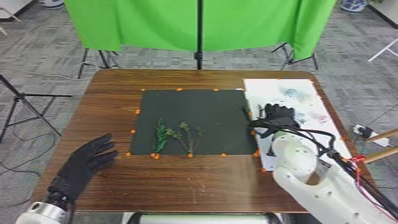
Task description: Arrange flowers
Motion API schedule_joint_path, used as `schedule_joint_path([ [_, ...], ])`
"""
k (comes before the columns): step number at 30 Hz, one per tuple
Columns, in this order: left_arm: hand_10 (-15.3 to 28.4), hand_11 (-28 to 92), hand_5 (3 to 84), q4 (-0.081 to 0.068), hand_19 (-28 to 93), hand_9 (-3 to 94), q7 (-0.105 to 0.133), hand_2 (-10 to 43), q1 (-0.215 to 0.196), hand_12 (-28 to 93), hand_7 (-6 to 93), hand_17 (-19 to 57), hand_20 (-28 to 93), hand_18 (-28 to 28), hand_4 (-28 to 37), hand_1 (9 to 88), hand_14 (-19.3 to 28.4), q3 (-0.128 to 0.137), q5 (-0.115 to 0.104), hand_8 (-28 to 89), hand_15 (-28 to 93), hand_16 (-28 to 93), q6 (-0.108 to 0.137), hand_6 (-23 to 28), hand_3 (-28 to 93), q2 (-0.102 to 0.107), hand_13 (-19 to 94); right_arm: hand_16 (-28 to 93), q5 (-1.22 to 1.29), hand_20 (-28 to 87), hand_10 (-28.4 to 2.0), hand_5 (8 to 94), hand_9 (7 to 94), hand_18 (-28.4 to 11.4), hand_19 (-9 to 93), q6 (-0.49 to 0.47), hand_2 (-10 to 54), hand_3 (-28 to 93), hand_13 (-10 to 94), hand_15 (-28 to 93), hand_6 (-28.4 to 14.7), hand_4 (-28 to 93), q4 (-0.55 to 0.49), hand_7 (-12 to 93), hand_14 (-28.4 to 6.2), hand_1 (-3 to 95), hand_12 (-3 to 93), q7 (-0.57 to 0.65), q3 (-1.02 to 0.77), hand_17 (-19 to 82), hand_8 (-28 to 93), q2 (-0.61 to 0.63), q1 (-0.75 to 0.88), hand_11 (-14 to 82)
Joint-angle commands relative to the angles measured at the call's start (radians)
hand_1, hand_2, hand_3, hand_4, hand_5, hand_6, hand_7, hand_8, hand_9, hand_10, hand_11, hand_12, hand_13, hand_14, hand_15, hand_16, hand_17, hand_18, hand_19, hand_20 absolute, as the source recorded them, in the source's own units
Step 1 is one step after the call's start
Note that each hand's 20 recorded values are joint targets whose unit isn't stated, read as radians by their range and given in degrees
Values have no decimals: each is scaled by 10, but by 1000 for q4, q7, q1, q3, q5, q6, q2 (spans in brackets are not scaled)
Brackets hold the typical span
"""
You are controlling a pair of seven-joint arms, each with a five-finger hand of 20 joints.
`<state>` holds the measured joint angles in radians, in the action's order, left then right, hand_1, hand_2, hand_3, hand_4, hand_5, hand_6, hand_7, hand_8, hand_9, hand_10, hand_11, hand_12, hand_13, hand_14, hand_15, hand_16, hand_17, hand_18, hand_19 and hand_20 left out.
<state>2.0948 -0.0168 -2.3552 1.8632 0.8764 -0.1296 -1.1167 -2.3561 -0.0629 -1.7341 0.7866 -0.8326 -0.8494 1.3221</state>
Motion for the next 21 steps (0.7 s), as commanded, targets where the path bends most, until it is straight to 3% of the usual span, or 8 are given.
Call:
schedule_joint_path([
  [1,119,211,299,-20,528,267,-29,1,-15,146,196,-91,-4,221,-283,247,154,-4,7,-104,376,-37,-16,41,705,-9,215,316,4,482,-171,450,556,-223,782,-115,-95,732,662,771,-101,-282,42,653,-85,127,379,4,53,267,-280,-30,-32,626],
  [3,119,211,298,-20,529,266,-28,1,-17,146,196,-91,-4,221,-283,248,154,-4,7,-103,375,-37,-17,41,704,-8,215,314,12,479,-162,496,597,-223,785,-176,-95,728,680,766,-82,-283,53,631,-80,156,373,-13,83,279,-264,-34,-51,617],
  [6,119,210,298,-21,529,266,-30,1,-13,146,196,-91,-4,221,-283,247,154,-4,7,-104,375,-37,-19,41,705,-8,215,320,46,466,-135,557,661,-222,800,-366,-95,730,720,751,-50,-282,75,622,-67,210,374,-29,98,304,-241,-56,-78,602],
  [9,120,210,299,-21,529,266,-33,2,-14,146,196,-91,-3,221,-283,247,154,-3,7,-104,375,-37,-20,41,704,-10,214,322,173,449,-106,652,755,-216,812,-443,-95,734,769,740,-1,-282,103,621,-58,321,368,-68,78,324,-227,-71,-81,582],
  [11,119,211,299,-22,529,266,-35,2,-11,147,195,-91,-3,221,-283,248,154,-3,7,-103,375,-37,-22,42,703,-9,214,325,201,442,-94,674,796,-212,816,-461,-95,667,787,740,4,-282,116,613,-57,410,365,-128,58,328,-20,-69,-66,566],
  [13,120,211,299,-23,529,266,-38,2,-12,146,195,-92,-3,221,-283,247,154,-2,7,-103,375,-37,-23,41,704,-10,215,327,252,437,-83,710,837,-208,819,-492,-95,679,811,738,12,-282,123,618,-56,462,358,-146,30,333,10,-73,-51,548],
  [18,120,210,299,-24,528,266,-41,2,-12,146,195,-91,-3,221,-283,247,155,-1,6,-103,375,-37,-21,42,704,-11,214,335,269,436,-90,728,858,-198,818,-414,-95,799,816,745,-6,-283,122,617,-58,438,351,-236,-7,327,50,-51,-3,537],
  [21,119,210,299,-24,528,266,-40,2,-11,145,196,-91,-3,221,-283,247,154,-2,7,-103,374,-37,-20,42,704,-11,214,307,283,424,-76,728,887,-186,816,-349,-95,863,855,672,-38,-281,116,613,-32,423,308,-266,-32,345,52,-40,26,469],
])
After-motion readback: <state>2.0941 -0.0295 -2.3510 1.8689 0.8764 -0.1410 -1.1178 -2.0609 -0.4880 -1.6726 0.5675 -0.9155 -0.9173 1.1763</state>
